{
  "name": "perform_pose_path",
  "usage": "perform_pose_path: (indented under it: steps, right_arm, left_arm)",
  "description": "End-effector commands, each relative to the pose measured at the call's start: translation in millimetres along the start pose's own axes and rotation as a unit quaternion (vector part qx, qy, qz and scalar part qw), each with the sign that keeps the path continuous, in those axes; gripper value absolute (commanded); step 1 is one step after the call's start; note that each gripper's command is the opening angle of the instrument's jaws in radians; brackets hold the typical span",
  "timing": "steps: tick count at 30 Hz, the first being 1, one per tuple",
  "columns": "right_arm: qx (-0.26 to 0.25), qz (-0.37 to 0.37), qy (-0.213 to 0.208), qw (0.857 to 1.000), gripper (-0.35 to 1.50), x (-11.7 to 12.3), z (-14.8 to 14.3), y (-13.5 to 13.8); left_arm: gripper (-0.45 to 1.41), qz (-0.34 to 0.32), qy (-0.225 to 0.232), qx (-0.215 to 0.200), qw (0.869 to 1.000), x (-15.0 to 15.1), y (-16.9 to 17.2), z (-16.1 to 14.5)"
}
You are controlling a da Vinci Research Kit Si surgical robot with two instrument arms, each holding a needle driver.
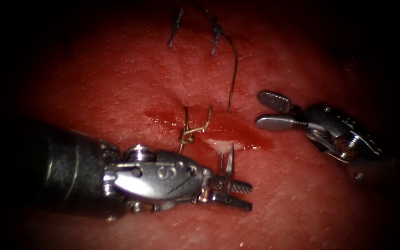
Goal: Wound Closure
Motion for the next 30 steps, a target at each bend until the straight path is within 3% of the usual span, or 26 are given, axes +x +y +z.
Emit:
perform_pose_path:
  steps: [1,4,6,9,10,12,13,15,16,18,21,23,24,26,30]
  right_arm:
    - [0.002,0.005,-0.001,1.0,0.05,-0.9,0.2,-0.5]
    - [0.004,0.008,-0.002,1.0,0.04,-1.0,-0.2,-0.9]
    - [-0.001,0.013,-0.005,1.0,0.04,-1.3,-0.7,-1.5]
    - [0.0,0.012,-0.012,1.0,0.04,-1.6,-1.0,-2.0]
    - [0.002,0.01,-0.018,1.0,-0.23,-2.2,-1.3,-2.7]
    - [0.003,0.009,-0.023,1.0,-0.3,-2.4,-1.3,-3.1]
    - [-0.002,-0.042,-0.043,0.998,-0.33,-2.8,-1.3,-3.9]
    - [-0.012,-0.051,-0.046,0.998,-0.35,-2.8,-1.3,-4.1]
    - [-0.02,-0.111,-0.058,0.992,-0.35,-2.3,-1.4,-4.5]
    - [-0.02,-0.113,-0.058,0.992,-0.35,-1.5,-1.5,-4.5]
    - [-0.001,-0.128,-0.04,0.991,-0.35,-0.5,-1.9,-4.5]
    - [0.0,-0.128,-0.033,0.991,-0.35,-0.5,-2.1,-4.6]
    - [0.008,-0.131,-0.028,0.991,-0.35,-0.7,-2.5,-4.8]
    - [0.01,-0.101,-0.028,0.994,-0.35,-0.6,-2.9,-4.9]
    - [0.026,-0.062,-0.019,0.998,-0.35,-0.4,-3.3,-4.8]
  left_arm:
    - [-0.45,-0.016,-0.004,0.002,1.0,0.2,-0.1,0.6]
    - [-0.45,-0.061,-0.01,0.012,0.998,-0.3,-0.8,0.6]
    - [-0.45,-0.11,-0.016,0.04,0.993,-0.9,-2.0,0.6]
    - [-0.45,-0.107,-0.019,0.05,0.993,-1.3,-2.7,0.5]
    - [-0.45,-0.065,-0.023,0.059,0.996,-1.8,-3.3,0.4]
    - [-0.45,-0.038,-0.028,0.056,0.997,-2.0,-3.5,0.3]
    - [-0.45,0.029,-0.033,0.043,0.998,-2.4,-3.9,0.2]
    - [-0.45,0.051,-0.035,0.036,0.997,-2.7,-4.0,0.1]
    - [-0.45,0.104,-0.038,0.026,0.994,-3.3,-4.4,-0.3]
    - [-0.45,0.139,-0.041,0.022,0.989,-4.1,-4.8,-0.5]
    - [-0.45,0.219,-0.052,0.008,0.974,-5.9,-5.4,-0.9]
    - [-0.45,0.236,-0.054,-0.002,0.97,-6.4,-5.5,-0.9]
    - [-0.45,0.276,-0.059,-0.019,0.959,-7.5,-5.5,-1.1]
    - [-0.45,0.32,-0.06,-0.03,0.945,-8.9,-5.5,-1.3]
    - [-0.45,0.357,-0.062,-0.047,0.931,-10.3,-4.9,-1.3]
